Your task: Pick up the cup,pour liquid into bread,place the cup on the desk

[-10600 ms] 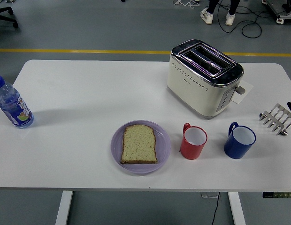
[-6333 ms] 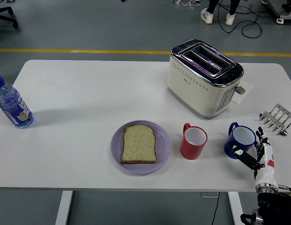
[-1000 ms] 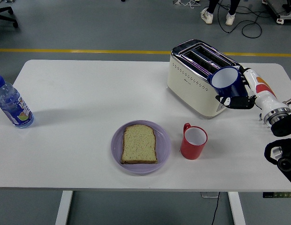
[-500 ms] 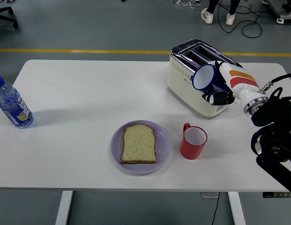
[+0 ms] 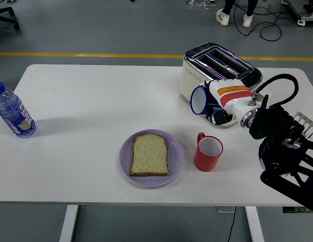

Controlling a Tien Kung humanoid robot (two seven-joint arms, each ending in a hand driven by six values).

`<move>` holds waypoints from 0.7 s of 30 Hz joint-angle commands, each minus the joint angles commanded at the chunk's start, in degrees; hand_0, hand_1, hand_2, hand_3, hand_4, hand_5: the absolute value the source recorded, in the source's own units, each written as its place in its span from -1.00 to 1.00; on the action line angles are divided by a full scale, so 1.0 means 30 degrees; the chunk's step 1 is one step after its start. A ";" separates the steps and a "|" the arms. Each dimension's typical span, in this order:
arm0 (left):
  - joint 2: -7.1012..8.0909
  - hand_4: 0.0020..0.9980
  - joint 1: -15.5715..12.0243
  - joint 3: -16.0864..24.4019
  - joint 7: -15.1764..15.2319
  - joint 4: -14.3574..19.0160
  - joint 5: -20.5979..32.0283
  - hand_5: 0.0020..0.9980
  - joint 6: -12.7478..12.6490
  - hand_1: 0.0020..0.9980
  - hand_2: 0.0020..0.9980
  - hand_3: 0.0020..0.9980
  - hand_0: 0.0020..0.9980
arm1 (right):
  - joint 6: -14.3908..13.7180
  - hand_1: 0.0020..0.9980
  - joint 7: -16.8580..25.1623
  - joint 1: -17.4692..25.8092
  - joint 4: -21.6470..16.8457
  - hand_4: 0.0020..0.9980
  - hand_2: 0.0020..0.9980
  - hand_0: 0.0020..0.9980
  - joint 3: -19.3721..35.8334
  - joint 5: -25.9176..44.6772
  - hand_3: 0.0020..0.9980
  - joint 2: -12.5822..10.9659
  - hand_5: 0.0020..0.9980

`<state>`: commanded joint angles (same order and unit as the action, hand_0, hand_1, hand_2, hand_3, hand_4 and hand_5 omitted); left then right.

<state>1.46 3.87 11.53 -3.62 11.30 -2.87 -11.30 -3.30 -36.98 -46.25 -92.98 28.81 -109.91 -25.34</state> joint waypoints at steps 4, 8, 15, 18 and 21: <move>0.0038 -0.52 -0.0035 0.0088 0.0001 -0.0008 0.0074 0.71 -0.0008 0.28 0.30 0.01 0.27 | 0.0301 -0.13 0.0000 -0.1103 -0.0064 0.23 0.09 -0.18 -0.1138 -0.0201 0.13 0.0292 -1.00; 0.0036 -0.52 -0.0050 0.0108 -0.0002 -0.0001 0.0082 0.71 -0.0009 0.28 0.30 0.01 0.27 | 0.0693 -0.13 0.0000 -0.2095 -0.0167 0.21 0.09 -0.18 -0.2256 -0.0816 0.13 0.0629 -1.00; 0.0020 -0.52 -0.0077 0.0109 0.0001 -0.0001 0.0131 0.71 -0.0021 0.28 0.30 0.01 0.27 | 0.1737 -0.12 0.0000 -0.3749 -0.0201 0.20 0.10 -0.17 -0.4569 -0.1303 0.14 0.1286 -1.00; 0.0025 -0.52 -0.0098 0.0103 0.0000 0.0000 0.0192 0.71 -0.0020 0.28 0.30 0.01 0.27 | 0.2033 -0.12 0.0000 -0.4530 -0.0098 0.20 0.10 -0.17 -0.5528 -0.1605 0.14 0.1657 -1.00; 0.0038 -0.53 -0.0094 0.0097 0.0002 0.0004 0.0218 0.71 -0.0017 0.29 0.31 0.01 0.27 | 0.2366 -0.12 0.0000 -0.5059 0.0029 0.20 0.10 -0.17 -0.6008 -0.1990 0.14 0.1980 -1.00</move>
<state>1.57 3.59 11.82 -3.62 11.31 -2.22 -11.35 3.80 -36.98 -61.43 -92.89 10.79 -115.88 -19.40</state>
